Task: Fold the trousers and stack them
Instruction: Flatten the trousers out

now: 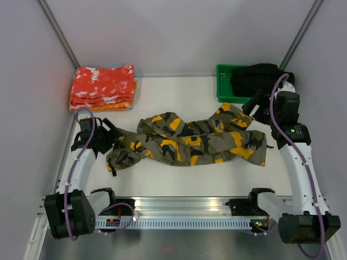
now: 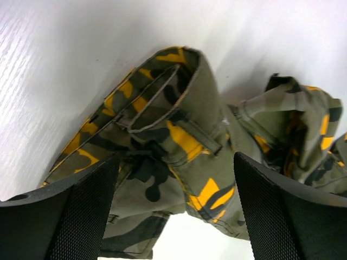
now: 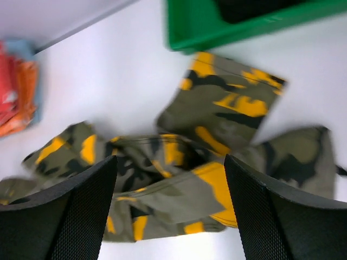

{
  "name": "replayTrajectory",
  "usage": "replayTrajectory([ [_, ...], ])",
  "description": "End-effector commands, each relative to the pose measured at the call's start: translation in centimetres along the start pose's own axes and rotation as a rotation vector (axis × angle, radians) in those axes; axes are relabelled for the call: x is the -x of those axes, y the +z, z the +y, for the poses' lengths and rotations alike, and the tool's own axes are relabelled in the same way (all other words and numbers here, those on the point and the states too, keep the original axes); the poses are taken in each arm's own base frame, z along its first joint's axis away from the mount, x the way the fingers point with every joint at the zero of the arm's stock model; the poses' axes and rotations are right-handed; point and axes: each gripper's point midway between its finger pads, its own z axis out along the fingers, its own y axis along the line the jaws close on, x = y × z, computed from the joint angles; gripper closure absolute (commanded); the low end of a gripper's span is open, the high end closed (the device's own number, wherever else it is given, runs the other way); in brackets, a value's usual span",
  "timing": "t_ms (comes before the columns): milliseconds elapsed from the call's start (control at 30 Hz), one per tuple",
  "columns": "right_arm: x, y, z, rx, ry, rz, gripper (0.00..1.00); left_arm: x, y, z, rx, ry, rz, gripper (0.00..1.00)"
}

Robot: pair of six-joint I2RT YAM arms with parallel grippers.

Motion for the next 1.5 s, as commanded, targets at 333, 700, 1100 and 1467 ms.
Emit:
replayTrajectory([
  [333,-9.8,0.7,15.4,0.403,-0.220,0.182,0.13,1.1,3.1,-1.9,-0.126,0.005,-0.049,0.32],
  [700,-22.3,3.2,24.5,0.459,-0.549,0.337,0.09,10.1,-6.8,-8.6,-0.227,0.139,-0.354,0.98],
  [1100,-20.2,9.2,25.9,0.272,-0.673,0.183,0.04,14.6,-19.6,-15.4,-0.399,0.249,-0.556,0.98],
  [1467,-29.0,7.9,26.4,0.604,-0.679,0.422,0.05,11.4,-18.7,-11.6,-0.298,0.156,-0.480,0.98],
])
